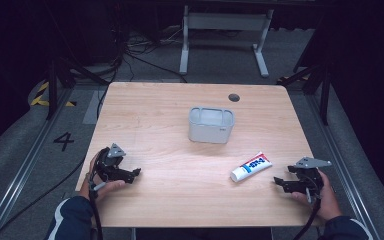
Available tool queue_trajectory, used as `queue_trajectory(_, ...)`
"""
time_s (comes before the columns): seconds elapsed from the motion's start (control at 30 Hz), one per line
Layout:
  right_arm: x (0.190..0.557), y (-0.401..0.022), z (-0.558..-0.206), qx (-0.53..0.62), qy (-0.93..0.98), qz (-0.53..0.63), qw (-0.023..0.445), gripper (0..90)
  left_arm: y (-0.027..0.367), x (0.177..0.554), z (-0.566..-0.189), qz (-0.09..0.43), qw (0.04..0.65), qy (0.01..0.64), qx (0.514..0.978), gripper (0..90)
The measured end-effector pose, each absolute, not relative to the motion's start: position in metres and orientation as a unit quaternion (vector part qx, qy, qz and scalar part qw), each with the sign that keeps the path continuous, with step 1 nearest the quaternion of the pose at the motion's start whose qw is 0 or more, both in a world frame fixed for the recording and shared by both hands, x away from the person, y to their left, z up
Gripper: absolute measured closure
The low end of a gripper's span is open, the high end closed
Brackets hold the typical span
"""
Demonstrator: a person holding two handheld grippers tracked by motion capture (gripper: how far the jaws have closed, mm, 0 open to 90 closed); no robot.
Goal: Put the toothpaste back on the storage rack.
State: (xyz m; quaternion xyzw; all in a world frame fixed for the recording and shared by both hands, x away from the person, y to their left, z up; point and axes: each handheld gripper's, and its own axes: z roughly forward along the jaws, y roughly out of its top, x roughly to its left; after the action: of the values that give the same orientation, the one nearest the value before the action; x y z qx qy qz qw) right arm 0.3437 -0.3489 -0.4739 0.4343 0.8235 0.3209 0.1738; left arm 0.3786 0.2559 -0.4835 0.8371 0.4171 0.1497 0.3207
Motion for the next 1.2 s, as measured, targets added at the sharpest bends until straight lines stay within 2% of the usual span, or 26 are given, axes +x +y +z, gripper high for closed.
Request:
queue_trajectory(0.03, 0.343, -0.344, -0.472, 0.426, 0.828, 0.323, 0.169, 29.9, 0.256, 0.379, -0.484, 0.15, 0.321, 0.417, 0.837, 0.2)
queue_trajectory(0.3, 0.343, -0.316, -0.467, 0.397, 0.843, 0.331, 0.146, 33.4, 0.256, 0.379, -0.483, 0.152, 0.32, 0.416, 0.837, 0.2)
queue_trajectory(0.37, 0.343, -0.308, -0.467, 0.389, 0.85, 0.324, 0.148, 37.8, 0.256, 0.379, -0.483, 0.152, 0.32, 0.416, 0.837, 0.2)
queue_trajectory(0.43, 0.345, -0.303, -0.466, 0.383, 0.853, 0.324, 0.146, 47.5, 0.256, 0.379, -0.483, 0.152, 0.32, 0.416, 0.838, 0.2)
queue_trajectory(0.57, 0.352, -0.298, -0.466, 0.38, 0.855, 0.321, 0.146, 56.3, 0.256, 0.379, -0.483, 0.155, 0.319, 0.413, 0.839, 0.2)
queue_trajectory(0.83, 0.357, -0.302, -0.463, 0.39, 0.846, 0.327, 0.159, 54.3, 0.256, 0.379, -0.483, 0.155, 0.319, 0.413, 0.839, 0.2)
queue_trajectory(1.2, 0.355, -0.3, -0.458, 0.374, 0.851, 0.334, 0.159, 45.0, 0.256, 0.379, -0.483, 0.155, 0.319, 0.413, 0.839, 0.2)
